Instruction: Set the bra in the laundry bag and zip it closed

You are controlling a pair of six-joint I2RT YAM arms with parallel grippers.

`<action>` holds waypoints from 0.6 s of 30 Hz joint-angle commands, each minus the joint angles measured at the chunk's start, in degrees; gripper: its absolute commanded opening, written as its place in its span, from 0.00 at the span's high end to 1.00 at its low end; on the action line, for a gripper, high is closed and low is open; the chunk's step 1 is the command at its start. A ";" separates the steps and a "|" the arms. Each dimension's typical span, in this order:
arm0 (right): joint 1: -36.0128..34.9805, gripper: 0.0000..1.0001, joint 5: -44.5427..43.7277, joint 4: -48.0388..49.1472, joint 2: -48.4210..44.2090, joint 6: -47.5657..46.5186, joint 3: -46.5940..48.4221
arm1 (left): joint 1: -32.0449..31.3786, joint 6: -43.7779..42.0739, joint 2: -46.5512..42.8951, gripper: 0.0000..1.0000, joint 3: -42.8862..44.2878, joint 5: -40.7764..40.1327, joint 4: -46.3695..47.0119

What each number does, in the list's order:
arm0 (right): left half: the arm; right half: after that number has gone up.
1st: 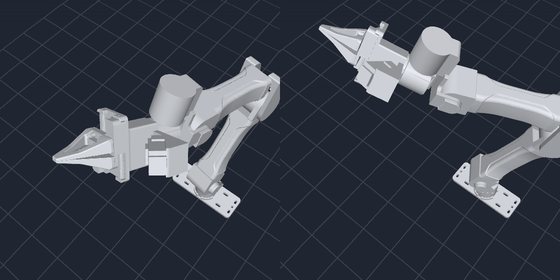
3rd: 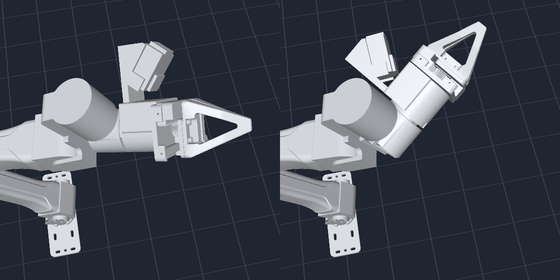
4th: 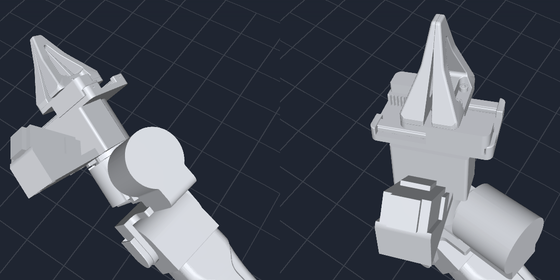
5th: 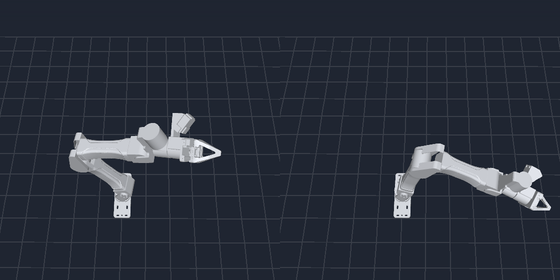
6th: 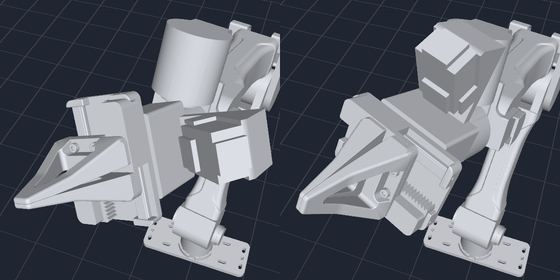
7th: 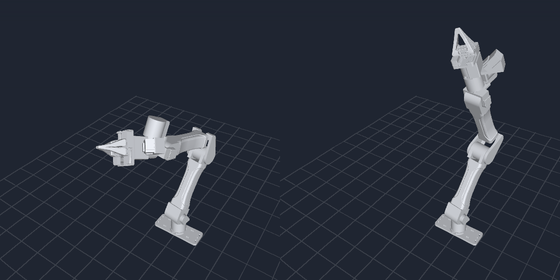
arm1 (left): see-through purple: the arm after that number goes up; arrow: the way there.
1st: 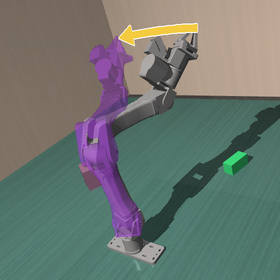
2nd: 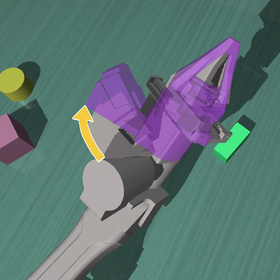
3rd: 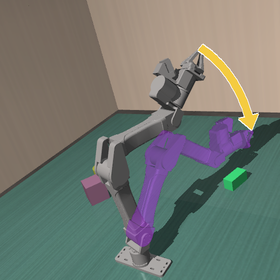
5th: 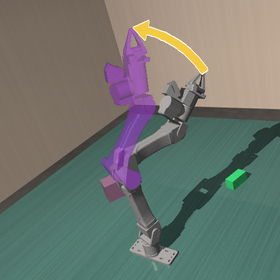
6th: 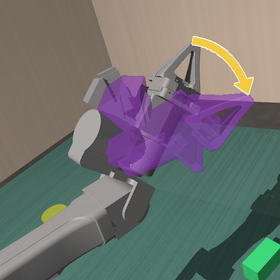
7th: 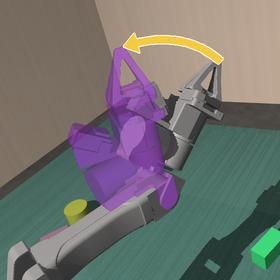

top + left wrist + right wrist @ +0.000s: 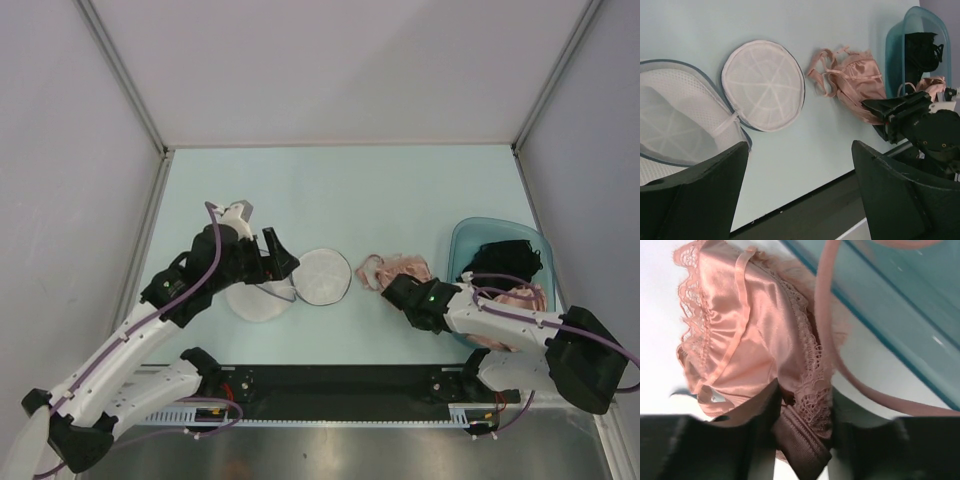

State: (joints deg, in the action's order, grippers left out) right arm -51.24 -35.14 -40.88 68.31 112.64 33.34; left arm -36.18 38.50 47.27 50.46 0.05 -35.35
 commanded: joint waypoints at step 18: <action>0.62 1.00 42.02 18.22 -26.75 -103.48 8.48 | -0.89 -18.81 6.44 0.01 15.64 29.93 7.75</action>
State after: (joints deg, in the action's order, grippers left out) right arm -51.31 -17.54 -25.45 42.52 32.53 37.12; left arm -34.96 25.26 53.67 63.79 25.12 -31.62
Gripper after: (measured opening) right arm 0.070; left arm 0.994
